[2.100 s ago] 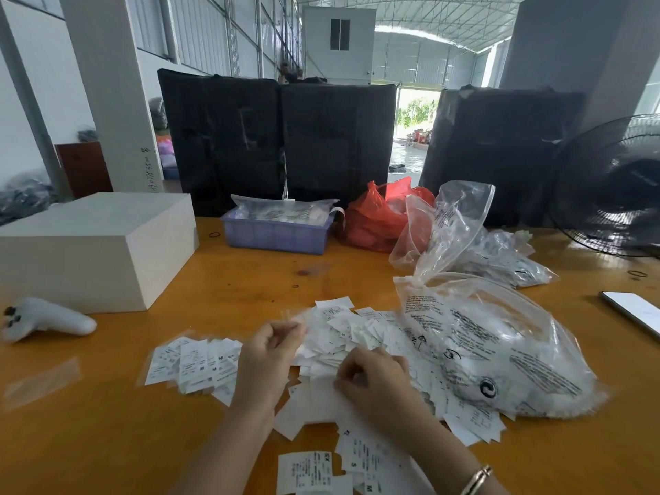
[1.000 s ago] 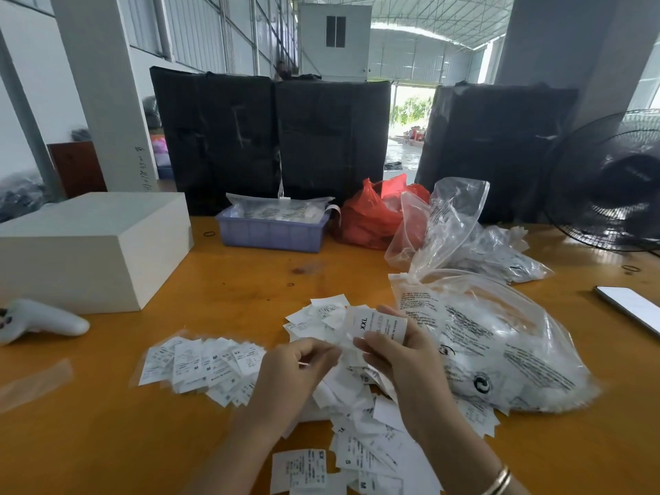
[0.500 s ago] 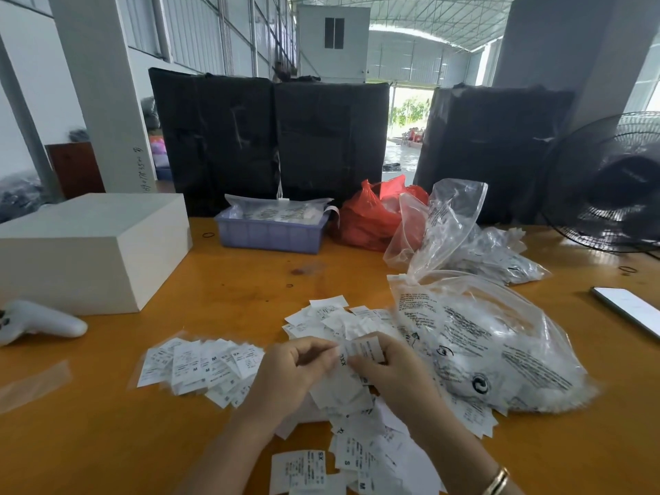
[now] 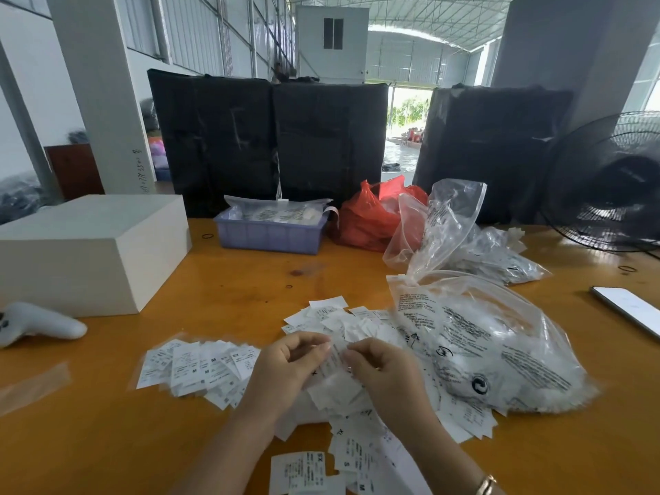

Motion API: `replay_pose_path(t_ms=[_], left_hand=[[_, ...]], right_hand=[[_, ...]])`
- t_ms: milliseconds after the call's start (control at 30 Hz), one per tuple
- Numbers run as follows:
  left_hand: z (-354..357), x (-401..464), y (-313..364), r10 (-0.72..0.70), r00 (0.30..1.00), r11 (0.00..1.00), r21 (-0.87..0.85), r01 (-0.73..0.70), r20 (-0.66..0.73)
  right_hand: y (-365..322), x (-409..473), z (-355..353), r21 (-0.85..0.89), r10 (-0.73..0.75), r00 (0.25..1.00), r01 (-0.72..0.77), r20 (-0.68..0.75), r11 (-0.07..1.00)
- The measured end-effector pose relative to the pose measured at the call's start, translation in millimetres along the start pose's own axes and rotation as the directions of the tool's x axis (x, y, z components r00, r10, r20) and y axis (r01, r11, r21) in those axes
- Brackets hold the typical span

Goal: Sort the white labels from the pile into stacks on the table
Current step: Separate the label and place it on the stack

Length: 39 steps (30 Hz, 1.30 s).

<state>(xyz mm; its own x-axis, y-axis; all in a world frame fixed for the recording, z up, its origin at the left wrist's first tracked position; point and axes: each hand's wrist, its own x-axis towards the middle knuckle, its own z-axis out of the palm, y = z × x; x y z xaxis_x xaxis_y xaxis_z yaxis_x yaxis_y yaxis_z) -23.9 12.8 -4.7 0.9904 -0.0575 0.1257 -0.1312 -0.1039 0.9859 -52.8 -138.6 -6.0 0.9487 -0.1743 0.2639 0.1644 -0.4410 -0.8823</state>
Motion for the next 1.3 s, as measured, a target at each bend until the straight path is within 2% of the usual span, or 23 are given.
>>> replay_pose_path(t_ms=[133, 233, 300, 367, 433, 533, 600, 667, 733, 833, 933, 1033, 1133, 1167, 1233, 1267, 1300], left_hand=[[-2, 1, 0, -0.005, 1.000, 1.000, 0.028, 0.006, -0.031], [-10, 2, 2, -0.007, 0.996, 0.997, 0.074, 0.014, -0.090], [-22, 6, 4, 0.035, 0.983, 0.986, 0.165, -0.005, -0.182], [-38, 10, 6, 0.089, 0.962, 0.948, 0.318, -0.002, -0.258], [-53, 14, 5, 0.123, 0.954, 0.842, 0.538, 0.045, -0.273], [-62, 16, -3, 0.122, 0.959, 0.544, 0.825, 0.150, -0.255], [-61, 17, -9, 0.146, 0.957, 0.365, 0.913, 0.182, -0.249], [-59, 18, -11, 0.181, 0.950, 0.285, 0.938, 0.195, -0.253], [-56, 18, -11, 0.224, 0.941, 0.303, 0.936, 0.181, -0.254], [-49, 18, -12, 0.275, 0.934, 0.336, 0.933, 0.130, -0.229], [-44, 17, -13, 0.319, 0.930, 0.370, 0.927, 0.057, -0.185], [-39, 16, -12, 0.360, 0.921, 0.402, 0.916, -0.008, -0.151], [-36, 14, -10, 0.381, 0.916, 0.428, 0.902, -0.051, -0.128], [-36, 13, -10, 0.382, 0.916, 0.439, 0.896, -0.062, -0.124], [-33, 12, -10, 0.396, 0.914, 0.477, 0.870, -0.123, -0.088], [-30, 11, -9, 0.408, 0.911, 0.511, 0.840, -0.181, -0.052], [-25, 9, -8, 0.419, 0.908, 0.567, 0.785, -0.248, -0.016]], right_hand=[[0, -4, 3, -0.237, -0.192, 0.981, 0.193, 0.027, 0.952], [-4, 0, -5, -0.301, -0.248, 0.969, 0.241, 0.014, 0.923], [-5, 10, -24, -0.342, -0.304, 0.942, 0.243, -0.139, 0.908], [0, 23, -52, -0.395, -0.362, 0.875, 0.224, -0.322, 0.891], [10, 35, -81, -0.444, -0.334, 0.844, 0.129, -0.420, 0.887], [33, 46, -107, -0.483, -0.116, 0.878, -0.141, -0.464, 0.864], [44, 50, -111, -0.557, 0.034, 0.913, -0.278, -0.408, 0.783], [50, 50, -108, -0.629, 0.109, 0.927, -0.327, -0.360, 0.705], [52, 50, -105, -0.652, 0.096, 0.928, -0.324, -0.359, 0.686], [54, 50, -105, -0.627, 0.039, 0.917, -0.302, -0.397, 0.718], [56, 49, -108, -0.616, -0.083, 0.904, -0.216, -0.419, 0.758], [56, 46, -109, -0.616, -0.191, 0.866, -0.159, -0.462, 0.772], [57, 44, -109, -0.611, -0.234, 0.835, -0.146, -0.497, 0.778], [54, 43, -109, -0.596, -0.277, 0.820, -0.096, -0.502, 0.797], [43, 40, -110, -0.496, -0.385, 0.746, 0.084, -0.543, 0.864], [34, 39, -110, -0.363, -0.372, 0.716, 0.176, -0.590, 0.915], [23, 36, -110, -0.136, -0.269, 0.736, 0.236, -0.622, 0.962]])
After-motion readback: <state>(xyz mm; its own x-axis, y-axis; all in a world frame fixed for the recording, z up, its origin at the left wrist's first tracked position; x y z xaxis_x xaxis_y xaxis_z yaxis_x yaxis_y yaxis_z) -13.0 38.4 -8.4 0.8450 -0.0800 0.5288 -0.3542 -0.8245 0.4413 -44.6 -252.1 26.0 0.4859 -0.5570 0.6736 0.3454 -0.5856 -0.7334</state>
